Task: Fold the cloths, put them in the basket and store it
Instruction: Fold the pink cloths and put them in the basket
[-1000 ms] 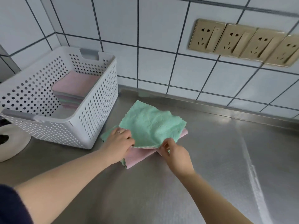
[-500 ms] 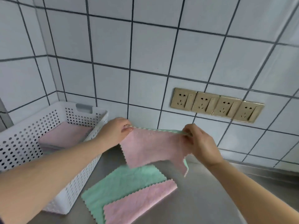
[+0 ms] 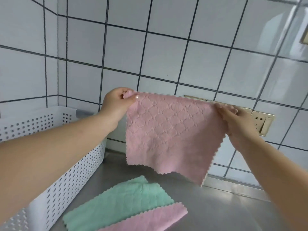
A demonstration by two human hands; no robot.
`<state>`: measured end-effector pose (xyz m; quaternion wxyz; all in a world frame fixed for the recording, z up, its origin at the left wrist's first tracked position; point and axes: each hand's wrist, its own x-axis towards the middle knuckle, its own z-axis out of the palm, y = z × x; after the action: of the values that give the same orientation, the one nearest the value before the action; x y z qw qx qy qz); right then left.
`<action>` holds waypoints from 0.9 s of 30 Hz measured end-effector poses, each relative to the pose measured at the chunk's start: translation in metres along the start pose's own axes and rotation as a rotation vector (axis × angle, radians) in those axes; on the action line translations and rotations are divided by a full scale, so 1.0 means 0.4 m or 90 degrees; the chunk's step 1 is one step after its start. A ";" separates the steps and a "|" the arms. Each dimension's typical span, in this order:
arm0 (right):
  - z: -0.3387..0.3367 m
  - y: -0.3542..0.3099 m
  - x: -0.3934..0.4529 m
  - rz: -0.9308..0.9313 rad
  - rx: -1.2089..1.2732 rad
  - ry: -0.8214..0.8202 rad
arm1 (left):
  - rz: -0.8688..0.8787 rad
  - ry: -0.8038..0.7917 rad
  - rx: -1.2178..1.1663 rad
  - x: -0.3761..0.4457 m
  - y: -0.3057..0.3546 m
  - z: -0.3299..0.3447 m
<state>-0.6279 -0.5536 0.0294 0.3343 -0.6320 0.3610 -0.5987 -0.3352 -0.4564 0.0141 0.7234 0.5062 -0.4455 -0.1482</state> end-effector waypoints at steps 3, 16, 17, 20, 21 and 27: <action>-0.040 -0.011 -0.077 0.002 0.080 -0.032 | 0.009 0.015 -0.075 -0.075 0.013 -0.028; -0.287 0.011 -0.777 0.174 -0.025 -0.151 | 0.009 -0.124 0.097 -0.784 0.008 -0.210; -0.309 0.032 -0.831 0.198 -0.045 -0.172 | -0.015 -0.145 0.108 -0.841 -0.016 -0.232; -0.378 0.088 -0.968 0.272 -0.065 -0.231 | -0.147 -0.200 0.118 -0.996 -0.069 -0.289; -0.393 0.100 -0.998 0.300 -0.063 -0.246 | -0.179 -0.221 0.119 -1.033 -0.077 -0.300; -0.430 0.120 -1.071 0.328 -0.164 -0.263 | -0.185 -0.316 0.188 -1.107 -0.081 -0.324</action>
<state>-0.8118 -0.2096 -0.2224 0.4575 -0.6652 0.5059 -0.3038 -0.4721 -0.0981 -0.2448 0.4828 0.6123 -0.5481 -0.3027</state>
